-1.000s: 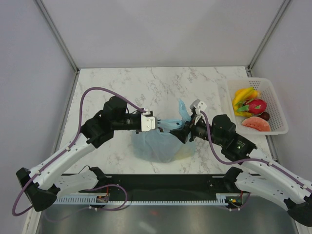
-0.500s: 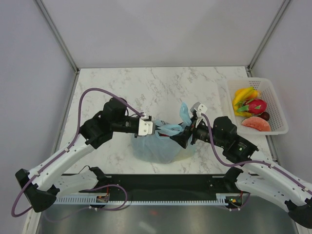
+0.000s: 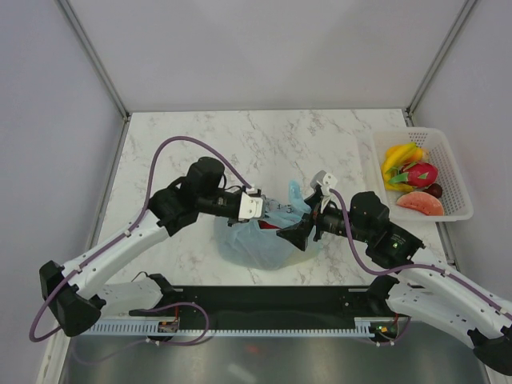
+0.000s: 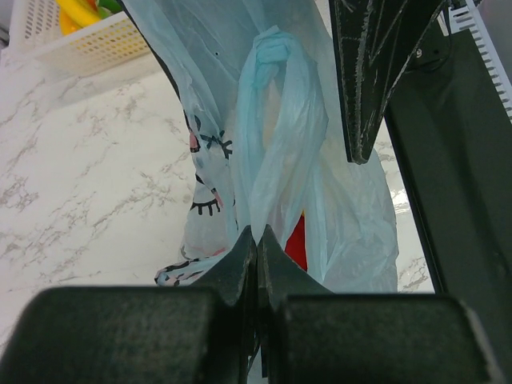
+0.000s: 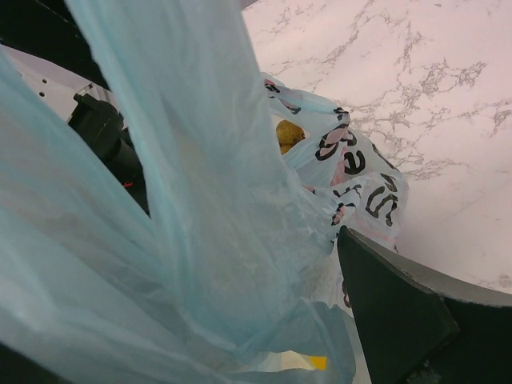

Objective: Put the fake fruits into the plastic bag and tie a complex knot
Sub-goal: Adjust the plastic bag at the center of the board.

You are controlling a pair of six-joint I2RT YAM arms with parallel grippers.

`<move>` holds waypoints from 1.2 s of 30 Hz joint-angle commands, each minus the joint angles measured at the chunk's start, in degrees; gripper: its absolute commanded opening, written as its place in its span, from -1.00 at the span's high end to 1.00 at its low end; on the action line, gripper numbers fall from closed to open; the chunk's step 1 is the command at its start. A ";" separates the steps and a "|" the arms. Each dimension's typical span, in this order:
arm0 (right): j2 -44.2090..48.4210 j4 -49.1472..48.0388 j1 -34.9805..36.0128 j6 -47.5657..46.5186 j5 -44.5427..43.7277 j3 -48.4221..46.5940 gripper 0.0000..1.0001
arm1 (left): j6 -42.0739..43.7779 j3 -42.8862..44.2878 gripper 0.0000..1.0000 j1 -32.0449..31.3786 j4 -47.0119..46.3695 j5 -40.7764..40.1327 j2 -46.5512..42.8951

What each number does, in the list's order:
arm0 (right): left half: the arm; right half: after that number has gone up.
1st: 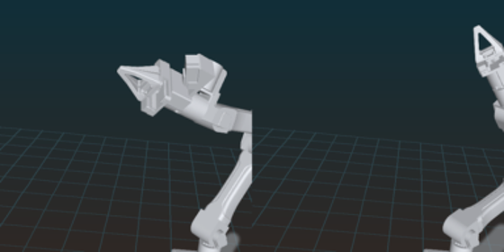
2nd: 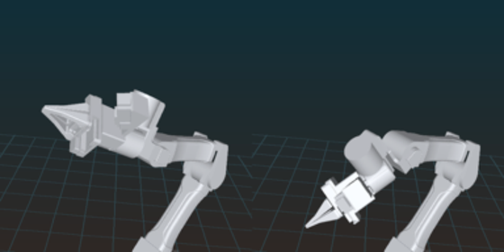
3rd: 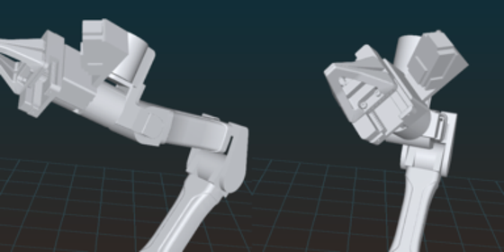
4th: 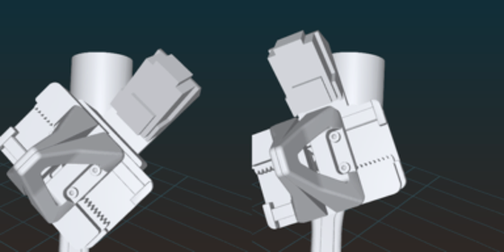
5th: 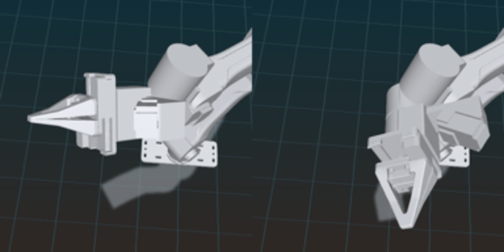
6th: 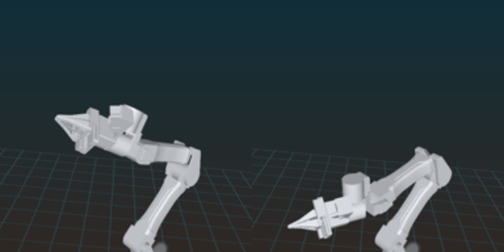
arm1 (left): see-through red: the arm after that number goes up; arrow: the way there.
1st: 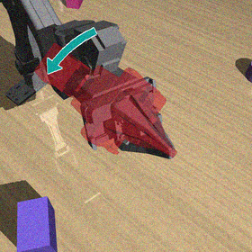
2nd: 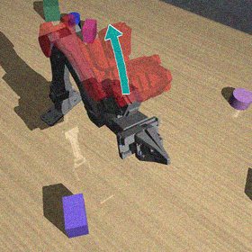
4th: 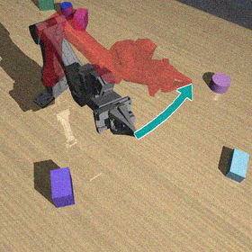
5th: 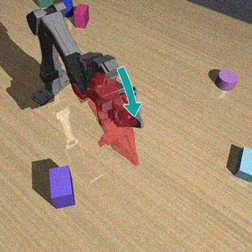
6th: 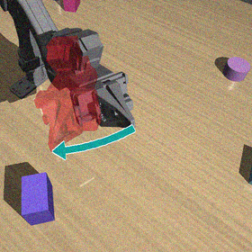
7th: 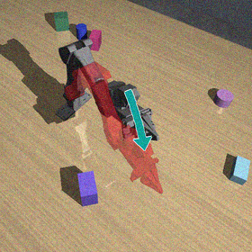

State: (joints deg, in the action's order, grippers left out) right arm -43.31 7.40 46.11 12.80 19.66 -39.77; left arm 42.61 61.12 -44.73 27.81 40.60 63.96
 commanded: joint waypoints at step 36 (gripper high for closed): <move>-1.78 -2.39 -0.14 0.91 -5.16 -3.21 -0.42 | 3.00 11.12 0.95 -4.66 8.84 -11.59 1.78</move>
State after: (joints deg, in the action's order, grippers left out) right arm -45.01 6.92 46.11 13.54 14.90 -40.38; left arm 43.22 69.34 -48.40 34.09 31.55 64.95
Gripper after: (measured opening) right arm 0.702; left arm 0.028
